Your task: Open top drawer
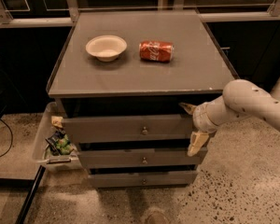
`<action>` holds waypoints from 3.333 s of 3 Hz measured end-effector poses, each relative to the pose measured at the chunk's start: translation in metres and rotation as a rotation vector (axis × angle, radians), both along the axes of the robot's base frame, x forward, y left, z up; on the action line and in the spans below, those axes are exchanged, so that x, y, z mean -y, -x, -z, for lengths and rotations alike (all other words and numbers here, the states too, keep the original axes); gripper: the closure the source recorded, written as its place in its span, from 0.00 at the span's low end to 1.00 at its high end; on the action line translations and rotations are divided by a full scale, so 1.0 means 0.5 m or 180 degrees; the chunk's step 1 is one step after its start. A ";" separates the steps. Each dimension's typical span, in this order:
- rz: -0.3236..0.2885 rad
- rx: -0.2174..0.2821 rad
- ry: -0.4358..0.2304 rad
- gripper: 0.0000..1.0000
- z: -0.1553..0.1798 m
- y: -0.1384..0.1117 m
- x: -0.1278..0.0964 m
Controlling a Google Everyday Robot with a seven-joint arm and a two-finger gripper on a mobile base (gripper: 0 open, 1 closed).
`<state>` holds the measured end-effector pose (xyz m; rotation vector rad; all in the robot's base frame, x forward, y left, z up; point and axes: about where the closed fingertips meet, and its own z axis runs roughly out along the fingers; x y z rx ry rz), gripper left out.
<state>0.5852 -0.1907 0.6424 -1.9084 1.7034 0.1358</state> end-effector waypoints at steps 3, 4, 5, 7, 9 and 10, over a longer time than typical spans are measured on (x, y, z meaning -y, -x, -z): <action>-0.0006 -0.0038 -0.0106 0.18 0.035 -0.035 -0.001; -0.0023 -0.0049 -0.0101 0.41 0.028 -0.038 -0.005; -0.0023 -0.0049 -0.0101 0.65 0.019 -0.039 -0.005; 0.0026 0.0034 -0.0098 0.86 -0.001 -0.029 0.003; -0.0055 0.0018 -0.0108 0.39 -0.002 -0.030 -0.010; -0.0065 -0.0045 -0.0143 0.42 0.002 0.016 0.011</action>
Offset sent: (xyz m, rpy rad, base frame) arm 0.0299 -0.0033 -0.0286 0.0502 0.0152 -0.0059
